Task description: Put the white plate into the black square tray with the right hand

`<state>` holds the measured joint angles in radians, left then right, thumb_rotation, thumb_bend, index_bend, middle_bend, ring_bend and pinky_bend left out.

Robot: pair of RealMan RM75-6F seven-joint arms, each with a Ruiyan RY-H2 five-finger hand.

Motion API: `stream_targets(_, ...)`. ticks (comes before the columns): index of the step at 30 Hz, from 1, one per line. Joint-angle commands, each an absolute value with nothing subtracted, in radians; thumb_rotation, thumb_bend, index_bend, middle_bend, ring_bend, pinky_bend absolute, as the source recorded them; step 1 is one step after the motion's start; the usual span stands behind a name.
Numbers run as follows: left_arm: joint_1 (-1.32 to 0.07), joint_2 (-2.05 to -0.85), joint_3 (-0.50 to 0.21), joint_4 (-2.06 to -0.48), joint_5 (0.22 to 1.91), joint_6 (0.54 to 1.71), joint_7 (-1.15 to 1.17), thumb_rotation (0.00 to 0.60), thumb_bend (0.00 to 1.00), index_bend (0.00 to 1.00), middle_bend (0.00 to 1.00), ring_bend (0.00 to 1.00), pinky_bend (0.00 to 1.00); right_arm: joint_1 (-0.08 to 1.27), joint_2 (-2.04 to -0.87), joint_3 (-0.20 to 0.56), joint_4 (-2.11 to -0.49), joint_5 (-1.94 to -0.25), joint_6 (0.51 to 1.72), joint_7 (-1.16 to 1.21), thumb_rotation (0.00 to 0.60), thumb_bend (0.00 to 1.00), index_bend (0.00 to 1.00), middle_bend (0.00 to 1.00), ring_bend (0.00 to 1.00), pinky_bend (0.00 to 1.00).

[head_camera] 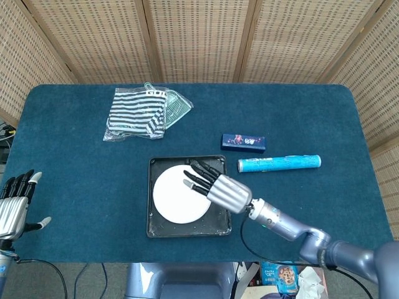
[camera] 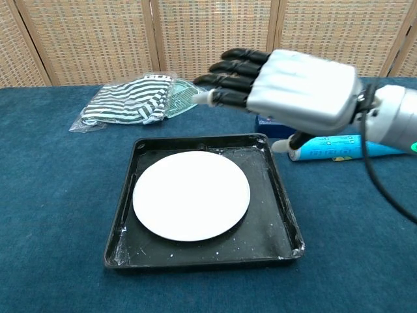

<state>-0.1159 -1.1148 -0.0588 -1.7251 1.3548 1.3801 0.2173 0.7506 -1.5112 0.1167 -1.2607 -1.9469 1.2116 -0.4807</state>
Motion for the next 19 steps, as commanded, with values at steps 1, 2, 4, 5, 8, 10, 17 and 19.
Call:
stream_targets(1, -0.108, -1.117, -0.053, -1.728, 1.374, 1.403, 0.223, 0.6, 0.0, 0.0, 0.0, 0.0, 0.0, 0.64, -1.384, 0.1, -1.363, -1.864, 1.284, -0.492, 0.6, 0.0, 0.0, 0.0, 0.0, 0.0)
stream_targets(2, -0.105, -1.118, -0.049, -1.728, 1.382, 1.411, 0.226, 0.6, 0.0, 0.0, 0.0, 0.0, 0.0, 0.617, -1.359, 0.095, -1.375, -1.849, 1.3, -0.486, 0.6, 0.0, 0.0, 0.0, 0.0, 0.0)
stream_targets(4, -0.098, -1.119, -0.043, -1.733, 1.398, 1.425, 0.227, 0.6, 0.0, 0.0, 0.0, 0.0, 0.0, 0.568, -1.318, 0.086, -1.391, -1.813, 1.339, -0.465, 0.6, 0.0, 0.0, 0.0, 0.0, 0.0)
stream_targets(5, -0.095, -1.118, -0.041, -1.736, 1.404, 1.433, 0.227, 0.6, 0.0, 0.0, 0.0, 0.0, 0.0, 0.544, -1.302, 0.081, -1.397, -1.799, 1.36, -0.456, 0.6, 0.0, 0.0, 0.0, 0.0, 0.0)
stream_targets(8, -0.084, -1.117, -0.034, -1.742, 1.43, 1.461, 0.227, 0.6, 0.0, 0.0, 0.0, 0.0, 0.0, 0.46, -1.269, 0.069, -1.419, -1.736, 1.43, -0.419, 0.6, 0.0, 0.0, 0.0, 0.0, 0.0)
stream_targets(10, -0.078, -1.118, -0.031, -1.744, 1.442, 1.476, 0.231, 0.6, 0.0, 0.0, 0.0, 0.0, 0.0, 0.408, -1.257, 0.063, -1.444, -1.689, 1.465, -0.391, 0.6, 0.0, 0.0, 0.0, 0.0, 0.0)
stream_targets(17, -0.055, -1.141, -0.026, -1.731, 1.478, 1.537, 0.267, 0.6, 0.0, 0.0, 0.0, 0.0, 0.0, 0.245, -1.249, 0.053, -1.515, -1.539, 1.58, -0.234, 0.6, 0.0, 0.0, 0.0, 0.0, 0.0)
stream_targets(19, -0.052, -1.143, -0.022, -1.729, 1.49, 1.544, 0.268, 0.6, 0.0, 0.0, 0.0, 0.0, 0.0, 0.21, -1.261, 0.053, -1.517, -1.515, 1.609, -0.198, 0.6, 0.0, 0.0, 0.0, 0.0, 0.0)
